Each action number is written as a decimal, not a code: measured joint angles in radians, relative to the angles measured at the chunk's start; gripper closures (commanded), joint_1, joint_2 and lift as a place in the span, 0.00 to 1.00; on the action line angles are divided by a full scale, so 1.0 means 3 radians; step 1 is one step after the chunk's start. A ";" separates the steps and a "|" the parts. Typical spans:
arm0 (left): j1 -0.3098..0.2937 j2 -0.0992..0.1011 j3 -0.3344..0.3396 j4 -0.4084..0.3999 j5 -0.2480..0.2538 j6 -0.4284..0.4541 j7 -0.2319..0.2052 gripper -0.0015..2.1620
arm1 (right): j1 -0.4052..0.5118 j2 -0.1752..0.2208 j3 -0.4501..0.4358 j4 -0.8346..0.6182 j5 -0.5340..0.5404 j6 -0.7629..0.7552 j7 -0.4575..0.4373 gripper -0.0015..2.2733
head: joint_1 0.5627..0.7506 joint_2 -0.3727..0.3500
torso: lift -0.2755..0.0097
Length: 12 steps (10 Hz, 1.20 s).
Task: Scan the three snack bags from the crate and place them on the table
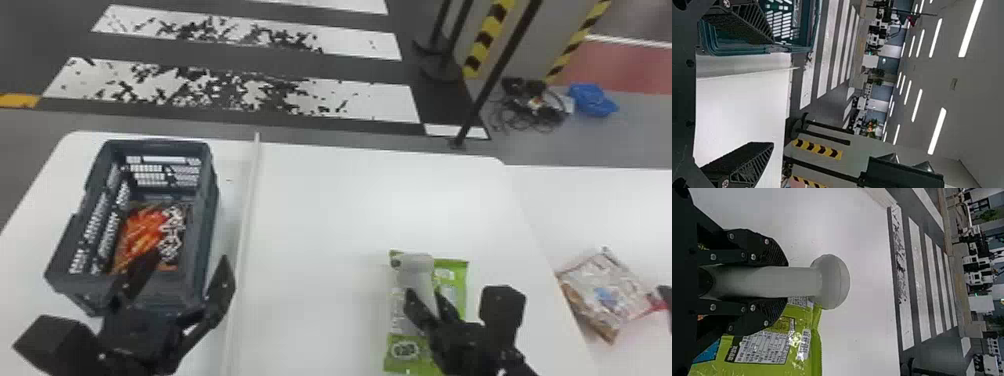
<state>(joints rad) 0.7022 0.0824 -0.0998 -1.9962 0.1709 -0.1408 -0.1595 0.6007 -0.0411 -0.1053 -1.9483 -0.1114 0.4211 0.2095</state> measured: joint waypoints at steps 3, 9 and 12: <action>-0.0051 -0.0003 -0.0009 0.0039 0.0006 0.0007 0.0000 0.03 | -0.0040 -0.0006 0.0036 -0.0015 0.0137 0.0202 -0.0059 0.98 | 0.70 0.31 | 0.84; -0.0055 0.0002 0.0005 0.0041 0.0026 0.0006 0.0000 0.03 | 0.0158 -0.0020 -0.0187 -0.0414 -0.0103 0.0098 0.0099 0.98 | 0.70 0.29 | 0.84; -0.0040 0.0006 0.0000 0.0026 0.0025 -0.0030 -0.0001 0.03 | -0.0056 -0.0058 -0.0824 -0.0183 -0.0486 0.0124 0.0485 0.98 | 0.70 0.13 | 0.84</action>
<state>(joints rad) 0.6903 0.0841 -0.0997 -1.9882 0.1784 -0.1497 -0.1597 0.5840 -0.0586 -0.3524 -2.0032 -0.2573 0.4583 0.3551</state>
